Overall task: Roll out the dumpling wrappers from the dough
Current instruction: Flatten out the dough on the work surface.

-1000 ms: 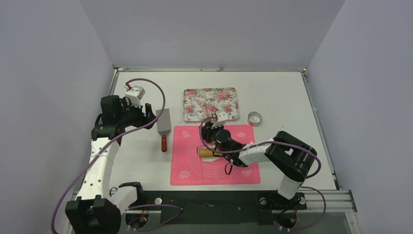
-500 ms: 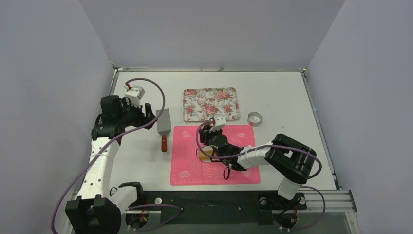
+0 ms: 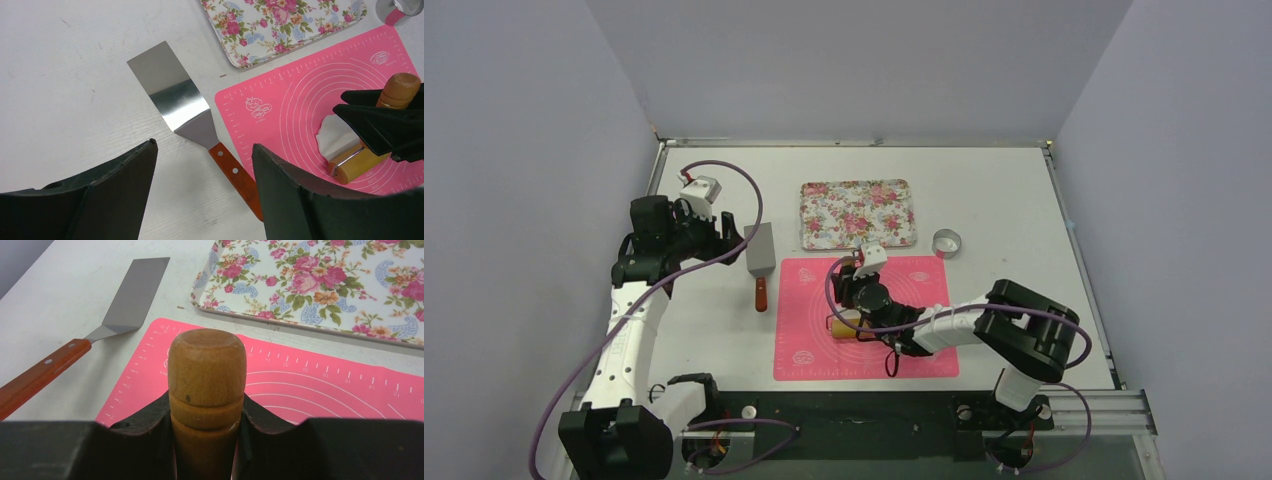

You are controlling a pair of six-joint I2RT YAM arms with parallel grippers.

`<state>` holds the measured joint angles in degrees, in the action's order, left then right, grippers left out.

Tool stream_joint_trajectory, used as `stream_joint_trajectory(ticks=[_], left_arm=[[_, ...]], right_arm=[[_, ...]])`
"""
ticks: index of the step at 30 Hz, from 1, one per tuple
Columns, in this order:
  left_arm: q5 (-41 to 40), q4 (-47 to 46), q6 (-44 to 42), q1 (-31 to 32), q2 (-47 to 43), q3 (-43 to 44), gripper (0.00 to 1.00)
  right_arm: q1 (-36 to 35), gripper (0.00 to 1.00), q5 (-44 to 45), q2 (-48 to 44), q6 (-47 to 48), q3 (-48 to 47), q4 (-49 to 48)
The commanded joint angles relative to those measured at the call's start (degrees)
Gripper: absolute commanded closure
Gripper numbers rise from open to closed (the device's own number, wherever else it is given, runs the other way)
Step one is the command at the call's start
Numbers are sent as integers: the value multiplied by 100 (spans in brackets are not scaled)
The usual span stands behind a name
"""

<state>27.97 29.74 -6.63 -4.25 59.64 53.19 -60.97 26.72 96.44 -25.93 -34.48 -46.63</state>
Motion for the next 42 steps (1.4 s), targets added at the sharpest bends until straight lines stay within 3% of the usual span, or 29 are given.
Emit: stream_joint_trajectory(ticks=[1, 18, 30, 42], left_arm=[[174, -247, 22, -49, -48, 179, 32], [216, -225, 56, -68, -45, 262, 32], [222, -192, 42, -77, -26, 308, 32], [205, -199, 22, -77, -13, 307, 32]], right_arm=[[-125, 100, -164, 16, -4, 285, 1284], [-20, 100, -344, -1795, 539, -338, 1769], [761, 100, -1043, -477, 697, -813, 1135], [316, 100, -1004, -68, 211, -16, 891]])
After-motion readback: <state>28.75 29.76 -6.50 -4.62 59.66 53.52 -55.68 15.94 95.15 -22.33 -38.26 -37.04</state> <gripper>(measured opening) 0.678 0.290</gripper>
